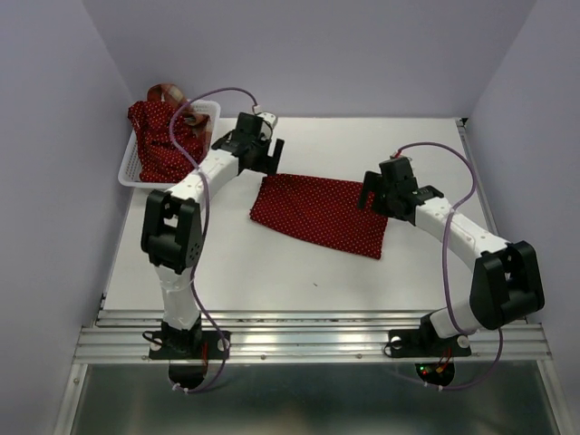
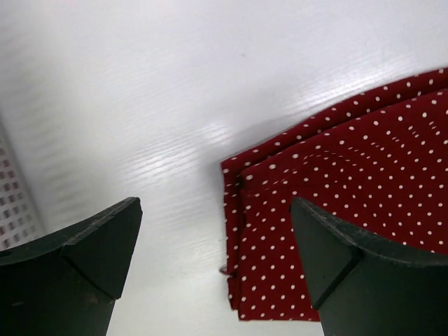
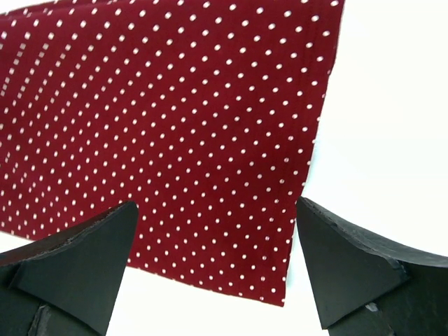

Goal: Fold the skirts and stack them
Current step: Fold the skirt

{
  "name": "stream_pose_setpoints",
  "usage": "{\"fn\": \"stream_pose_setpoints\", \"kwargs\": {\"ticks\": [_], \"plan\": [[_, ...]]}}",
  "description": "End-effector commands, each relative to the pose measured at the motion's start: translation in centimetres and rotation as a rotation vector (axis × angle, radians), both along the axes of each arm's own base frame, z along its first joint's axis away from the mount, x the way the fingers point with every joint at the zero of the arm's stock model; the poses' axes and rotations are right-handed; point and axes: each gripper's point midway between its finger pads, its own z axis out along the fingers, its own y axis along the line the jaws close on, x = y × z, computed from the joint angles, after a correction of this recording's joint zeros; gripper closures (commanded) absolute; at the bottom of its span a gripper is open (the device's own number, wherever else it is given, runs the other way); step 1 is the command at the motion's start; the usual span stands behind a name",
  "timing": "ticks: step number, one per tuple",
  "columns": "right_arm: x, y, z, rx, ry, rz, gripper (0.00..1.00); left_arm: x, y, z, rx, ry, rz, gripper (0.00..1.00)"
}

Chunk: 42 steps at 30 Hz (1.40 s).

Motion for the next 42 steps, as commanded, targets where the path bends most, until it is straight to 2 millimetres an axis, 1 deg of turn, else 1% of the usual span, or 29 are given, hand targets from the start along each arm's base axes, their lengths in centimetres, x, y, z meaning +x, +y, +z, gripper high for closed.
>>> {"fn": "stream_pose_setpoints", "kwargs": {"ticks": [1,2,3,4,5,6,7,8,9,10,11,15,17,18,21,22,23,26,30,32,33,34,36,37,39,40,42], "plan": [[0.1,1.2,2.3,0.024,-0.040,0.096,0.00,-1.9,2.6,3.5,-0.149,-0.021,0.100,0.01],[0.2,1.3,2.4,0.029,-0.041,0.106,0.00,-2.1,2.5,3.3,-0.178,-0.025,0.087,0.01],[0.2,1.6,2.4,0.037,-0.040,0.119,0.00,-2.7,2.1,3.3,-0.200,-0.019,0.064,0.01],[0.2,1.9,2.4,0.040,-0.036,0.135,0.00,-3.3,1.8,2.7,-0.215,-0.004,0.047,0.01],[0.4,2.1,2.6,0.046,-0.039,0.144,0.00,-4.2,1.5,1.6,-0.241,0.031,0.047,0.01],[0.4,2.4,2.6,0.056,-0.037,0.160,0.00,-4.5,1.5,1.4,-0.256,0.042,0.049,0.01],[0.4,2.5,2.6,0.055,-0.035,0.167,0.00,-5.2,1.4,0.5,-0.268,0.066,0.046,0.01],[0.6,2.6,2.5,0.055,-0.033,0.171,0.00,-5.4,0.7,0.8,-0.317,0.063,0.027,0.01],[0.6,2.6,2.4,0.053,-0.028,0.176,0.00,-5.7,0.6,0.6,-0.335,0.070,0.016,0.01],[0.6,2.7,2.3,0.053,-0.026,0.180,0.00,-6.4,0.6,-0.2,-0.342,0.089,0.011,0.01],[0.6,2.7,2.3,0.054,-0.026,0.181,0.00,-6.3,0.8,-0.4,-0.344,0.086,0.020,0.01],[0.6,3.0,1.7,0.052,-0.008,0.203,0.00,-6.6,1.7,-3.6,-0.294,0.157,0.069,0.01],[0.6,3.0,1.5,0.047,-0.002,0.212,0.00,-6.6,1.4,-4.4,-0.303,0.180,0.062,0.01],[0.6,3.0,1.4,0.046,0.000,0.214,0.00,-6.6,1.2,-5.2,-0.304,0.196,0.061,0.01],[0.7,3.0,1.1,0.042,0.008,0.219,0.00,-6.4,0.9,-6.3,-0.306,0.218,0.059,0.01],[0.7,3.1,1.1,0.043,0.010,0.222,0.00,-6.2,1.0,-6.4,-0.302,0.218,0.063,0.01],[0.7,3.1,1.1,0.045,0.008,0.225,0.00,-6.1,1.2,-7.0,-0.288,0.228,0.074,0.01],[0.6,3.1,0.8,0.042,0.017,0.228,0.00,-5.4,1.3,-7.2,-0.277,0.226,0.086,0.01],[0.7,2.7,0.3,0.022,0.024,0.211,0.00,-5.4,1.2,-8.8,-0.262,0.277,0.091,0.01],[0.7,2.7,0.2,0.021,0.027,0.211,0.00,-5.8,1.2,-9.2,-0.255,0.298,0.088,0.04],[0.7,2.7,0.1,0.020,0.027,0.210,0.00,-6.0,1.2,-9.5,-0.247,0.303,0.089,0.07],[0.8,2.6,0.2,0.017,0.024,0.202,0.00,-6.3,1.4,-9.9,-0.233,0.310,0.102,0.15],[0.8,2.6,0.3,0.018,0.018,0.198,0.00,-6.6,1.5,-10.3,-0.224,0.315,0.109,0.23],[0.8,2.6,0.3,0.021,0.017,0.200,0.00,-6.7,1.5,-10.5,-0.222,0.319,0.113,0.34],[0.7,2.7,0.3,0.026,0.012,0.205,0.00,-7.0,1.4,-11.0,-0.210,0.340,0.113,0.46],[0.7,2.8,0.4,0.031,0.004,0.216,0.00,-7.2,1.2,-11.2,-0.209,0.345,0.106,0.63],[0.7,3.3,0.5,0.046,-0.004,0.240,0.00,-7.5,0.7,-11.4,-0.216,0.362,0.102,0.89]]}}
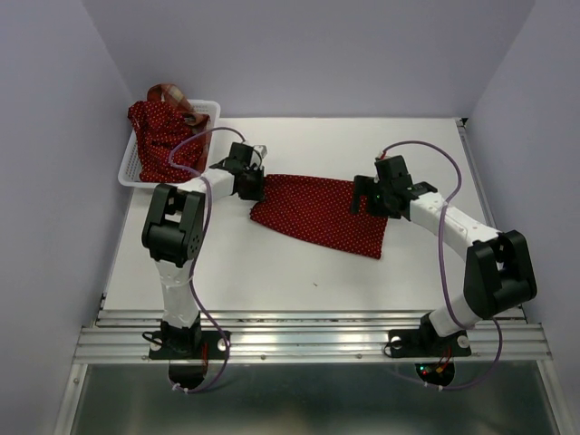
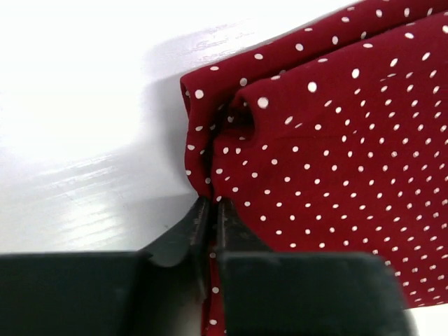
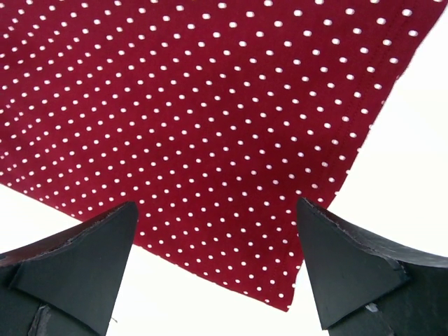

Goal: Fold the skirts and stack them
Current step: Fold the skirt

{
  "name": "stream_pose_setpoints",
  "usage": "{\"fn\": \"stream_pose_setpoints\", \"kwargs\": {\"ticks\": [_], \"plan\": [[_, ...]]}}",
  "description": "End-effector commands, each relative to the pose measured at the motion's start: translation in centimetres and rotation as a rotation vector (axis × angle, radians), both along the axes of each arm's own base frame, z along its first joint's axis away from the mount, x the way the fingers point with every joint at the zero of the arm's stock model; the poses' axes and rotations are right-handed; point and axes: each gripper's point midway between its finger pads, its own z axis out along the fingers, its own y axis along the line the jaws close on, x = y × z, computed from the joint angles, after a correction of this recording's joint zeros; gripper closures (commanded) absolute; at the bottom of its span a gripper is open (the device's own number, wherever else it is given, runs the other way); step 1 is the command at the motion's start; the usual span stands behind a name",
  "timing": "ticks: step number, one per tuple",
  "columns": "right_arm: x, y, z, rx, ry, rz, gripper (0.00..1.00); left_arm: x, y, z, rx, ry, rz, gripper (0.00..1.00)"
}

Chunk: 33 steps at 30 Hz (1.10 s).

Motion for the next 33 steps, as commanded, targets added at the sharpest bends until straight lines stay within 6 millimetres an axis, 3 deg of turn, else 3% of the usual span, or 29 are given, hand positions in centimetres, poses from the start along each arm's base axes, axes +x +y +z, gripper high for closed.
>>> {"fn": "stream_pose_setpoints", "kwargs": {"ticks": [1,5,12,18,21,23,25,29,31,33], "plan": [[1.4,1.5,2.2,0.058,-0.088,0.057,0.00,-2.6,-0.3,-2.5,0.024,0.115,-0.007,1.00],[1.9,4.1,3.0,0.181,-0.115,0.132,0.00,-3.3,0.3,-1.7,0.021,0.137,0.084,1.00],[3.3,7.7,3.7,0.317,-0.137,0.213,0.00,-3.4,1.3,3.1,-0.017,0.061,0.238,1.00],[3.8,9.5,3.1,0.281,-0.138,0.242,0.00,-3.8,1.8,6.6,-0.054,0.002,0.298,1.00],[3.8,11.1,2.8,0.284,-0.128,0.276,0.03,-4.4,1.6,7.2,-0.069,0.010,0.304,1.00],[4.2,11.7,2.0,0.277,-0.111,0.269,0.16,-4.9,1.7,7.0,-0.069,0.028,0.310,1.00],[4.2,12.2,0.8,0.270,-0.083,0.261,0.40,-5.1,2.0,6.8,-0.061,0.039,0.324,1.00],[4.2,13.5,-0.1,0.251,-0.073,0.268,0.68,-5.1,1.4,7.6,-0.093,0.028,0.316,1.00],[3.9,14.8,-0.9,0.256,-0.057,0.289,0.78,-5.0,0.9,8.7,-0.115,0.009,0.306,1.00],[3.8,15.5,-2.2,0.258,-0.030,0.297,0.81,-4.7,0.3,10.4,-0.143,-0.028,0.290,1.00]]}}
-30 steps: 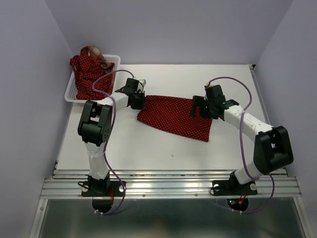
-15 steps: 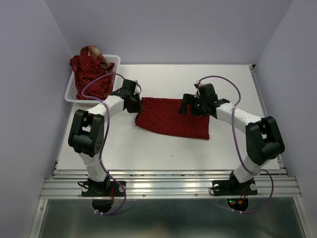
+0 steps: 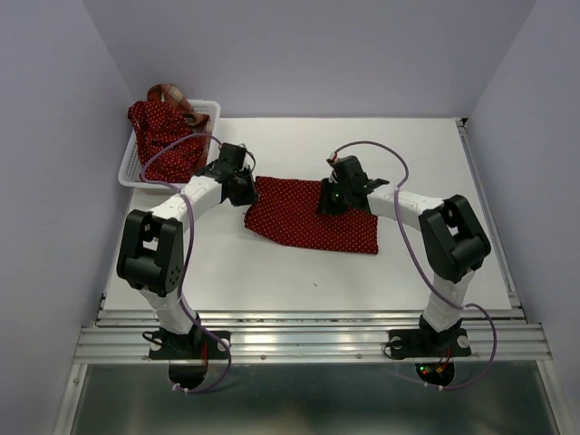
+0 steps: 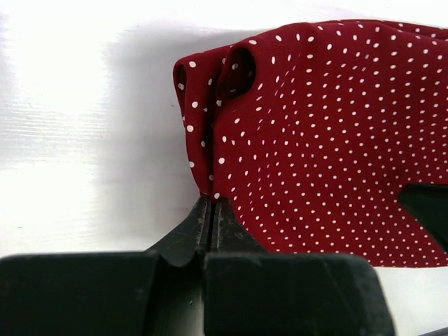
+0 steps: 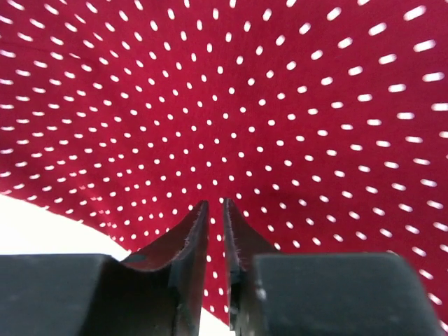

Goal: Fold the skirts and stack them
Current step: Fold the skirt

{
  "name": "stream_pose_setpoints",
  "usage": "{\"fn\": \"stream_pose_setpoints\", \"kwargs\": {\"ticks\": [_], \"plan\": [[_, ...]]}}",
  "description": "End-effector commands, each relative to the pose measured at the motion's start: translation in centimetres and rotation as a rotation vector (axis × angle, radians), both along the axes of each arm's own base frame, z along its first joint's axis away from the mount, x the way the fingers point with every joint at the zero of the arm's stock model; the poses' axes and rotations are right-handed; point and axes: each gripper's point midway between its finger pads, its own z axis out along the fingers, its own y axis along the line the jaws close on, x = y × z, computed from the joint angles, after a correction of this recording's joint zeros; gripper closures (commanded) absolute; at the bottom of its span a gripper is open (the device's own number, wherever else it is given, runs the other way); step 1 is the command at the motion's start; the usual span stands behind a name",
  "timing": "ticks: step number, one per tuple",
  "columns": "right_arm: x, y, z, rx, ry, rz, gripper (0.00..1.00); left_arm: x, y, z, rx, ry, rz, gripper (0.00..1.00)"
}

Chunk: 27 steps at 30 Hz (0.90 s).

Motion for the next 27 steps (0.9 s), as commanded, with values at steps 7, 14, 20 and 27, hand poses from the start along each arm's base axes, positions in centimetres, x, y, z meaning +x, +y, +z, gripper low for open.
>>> {"fn": "stream_pose_setpoints", "kwargs": {"ticks": [7,14,20,27], "plan": [[2.1,2.7,-1.8,-0.029,-0.034,-0.001,0.86,-0.4,-2.6,6.7,-0.108,-0.133,-0.064,1.00],[1.4,3.8,-3.7,-0.039,0.004,0.030,0.87,-1.0,-3.8,8.9,-0.155,-0.163,-0.090,1.00],[1.2,4.6,-3.8,-0.027,0.008,0.054,0.87,-0.9,-5.3,11.3,-0.204,-0.204,-0.124,1.00],[2.6,2.9,1.1,-0.059,-0.108,-0.035,0.64,-0.6,-5.8,12.4,-0.197,-0.224,-0.118,1.00]]}}
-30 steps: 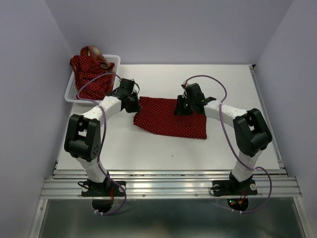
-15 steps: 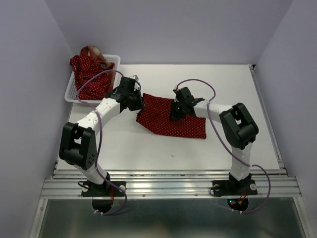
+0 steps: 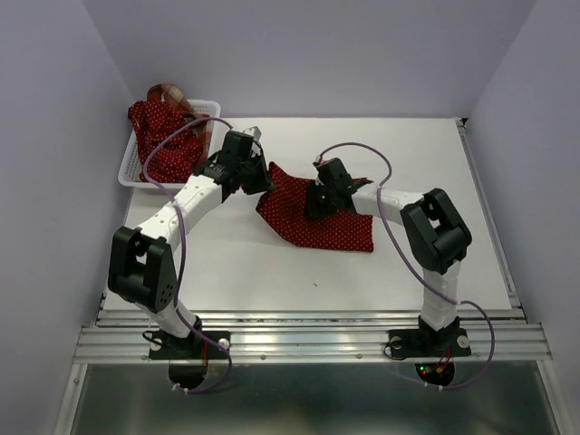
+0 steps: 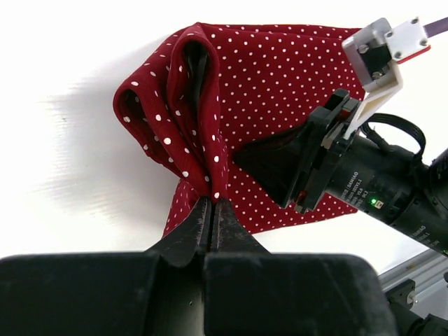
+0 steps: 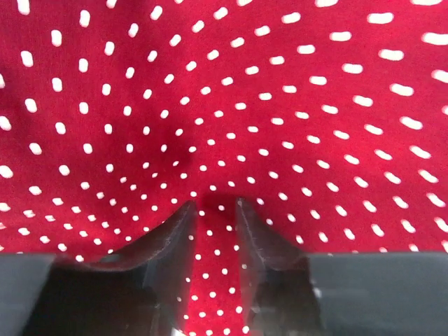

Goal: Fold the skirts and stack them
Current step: Fold the skirt

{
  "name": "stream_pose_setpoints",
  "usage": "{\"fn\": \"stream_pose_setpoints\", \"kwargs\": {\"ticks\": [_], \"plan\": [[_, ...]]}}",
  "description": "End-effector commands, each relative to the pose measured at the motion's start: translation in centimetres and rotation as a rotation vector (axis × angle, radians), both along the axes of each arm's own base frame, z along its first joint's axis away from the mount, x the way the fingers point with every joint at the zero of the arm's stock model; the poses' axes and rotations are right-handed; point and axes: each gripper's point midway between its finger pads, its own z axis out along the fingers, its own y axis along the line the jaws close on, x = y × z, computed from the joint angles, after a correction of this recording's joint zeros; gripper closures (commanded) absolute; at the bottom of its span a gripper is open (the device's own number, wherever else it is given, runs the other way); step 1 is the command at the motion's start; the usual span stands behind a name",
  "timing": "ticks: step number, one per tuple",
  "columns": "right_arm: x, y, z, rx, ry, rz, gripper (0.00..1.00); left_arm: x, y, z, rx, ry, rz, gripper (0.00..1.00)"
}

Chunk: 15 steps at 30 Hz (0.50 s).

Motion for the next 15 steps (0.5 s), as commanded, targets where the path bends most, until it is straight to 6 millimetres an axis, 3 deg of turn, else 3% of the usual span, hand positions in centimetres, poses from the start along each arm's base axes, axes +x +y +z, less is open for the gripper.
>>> {"fn": "stream_pose_setpoints", "kwargs": {"ticks": [1,2,5,9,10,11,15], "plan": [[1.9,-1.1,6.5,-0.020,-0.162,-0.090,0.47,0.5,-0.3,4.3,-0.040,-0.091,0.008,1.00],[2.2,-2.3,7.2,-0.040,-0.182,-0.123,0.36,0.5,-0.2,4.3,-0.034,-0.092,0.013,1.00],[2.6,-5.4,9.6,-0.058,-0.224,-0.209,0.26,0.4,-0.1,4.5,-0.028,-0.097,0.015,1.00],[2.2,-10.9,9.5,-0.101,-0.187,-0.331,0.06,0.4,0.1,4.6,-0.020,-0.103,0.020,1.00],[1.7,-12.1,8.5,-0.121,-0.162,-0.351,0.00,0.3,0.0,4.6,-0.017,-0.104,0.016,1.00],[1.7,-13.9,8.4,-0.132,-0.153,-0.383,0.00,0.3,0.0,4.6,-0.015,-0.106,0.016,1.00],[0.6,-16.8,6.5,-0.187,-0.107,-0.424,0.00,0.3,-0.1,4.8,-0.008,-0.110,0.010,1.00]]}}
